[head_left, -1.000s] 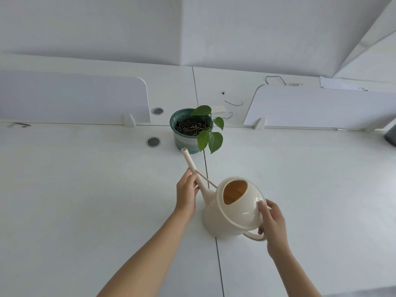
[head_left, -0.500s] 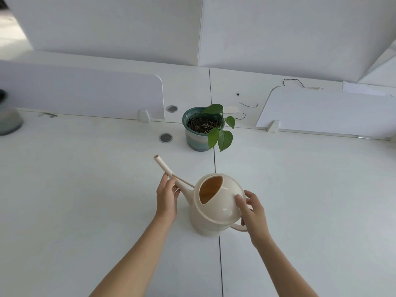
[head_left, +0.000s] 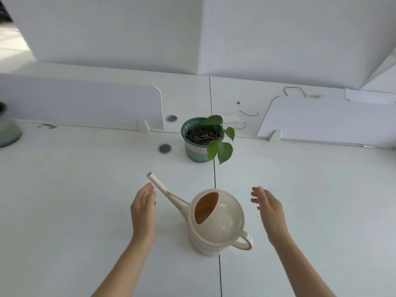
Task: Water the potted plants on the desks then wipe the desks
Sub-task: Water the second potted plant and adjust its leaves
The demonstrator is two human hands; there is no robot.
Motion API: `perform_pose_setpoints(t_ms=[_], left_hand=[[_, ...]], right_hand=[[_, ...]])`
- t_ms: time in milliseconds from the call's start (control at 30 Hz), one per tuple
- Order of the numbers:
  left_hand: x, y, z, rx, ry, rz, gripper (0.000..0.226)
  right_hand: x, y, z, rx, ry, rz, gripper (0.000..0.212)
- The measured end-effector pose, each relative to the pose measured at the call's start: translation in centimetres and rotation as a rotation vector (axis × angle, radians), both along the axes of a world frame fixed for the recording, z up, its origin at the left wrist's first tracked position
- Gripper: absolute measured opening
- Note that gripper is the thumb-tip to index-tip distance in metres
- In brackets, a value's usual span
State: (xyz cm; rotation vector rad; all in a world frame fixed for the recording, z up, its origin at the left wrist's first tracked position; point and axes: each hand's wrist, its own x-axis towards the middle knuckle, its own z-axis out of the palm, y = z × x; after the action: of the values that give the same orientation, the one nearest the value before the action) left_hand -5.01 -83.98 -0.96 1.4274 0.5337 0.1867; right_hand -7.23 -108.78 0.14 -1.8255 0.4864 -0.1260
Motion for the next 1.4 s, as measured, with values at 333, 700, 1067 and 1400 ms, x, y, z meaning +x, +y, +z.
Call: perform_pose_setpoints(t_ms=[333, 700, 1067, 1400], left_hand=[[9.4, -3.6, 5.4, 0.075, -0.110, -0.124, 0.029], [20.6, -7.8, 1.4, 0.102, 0.097, -0.158, 0.051], [22.0, -8.2, -0.5, -0.110, 0.116, -0.133, 0.034], [19.2, -8.4, -2.5, -0.211, 0.181, -0.097, 0.024]], right_hand=[[11.0, 0.0, 1.4, 0.169, -0.089, -0.067, 0.030], [20.0, 0.8, -1.5, 0.397, -0.067, 0.026, 0.032], [21.6, 1.0, -3.4, 0.572, -0.007, 0.077, 0.050], [24.0, -1.3, -2.6, 0.778, 0.081, 0.209, 0.075]])
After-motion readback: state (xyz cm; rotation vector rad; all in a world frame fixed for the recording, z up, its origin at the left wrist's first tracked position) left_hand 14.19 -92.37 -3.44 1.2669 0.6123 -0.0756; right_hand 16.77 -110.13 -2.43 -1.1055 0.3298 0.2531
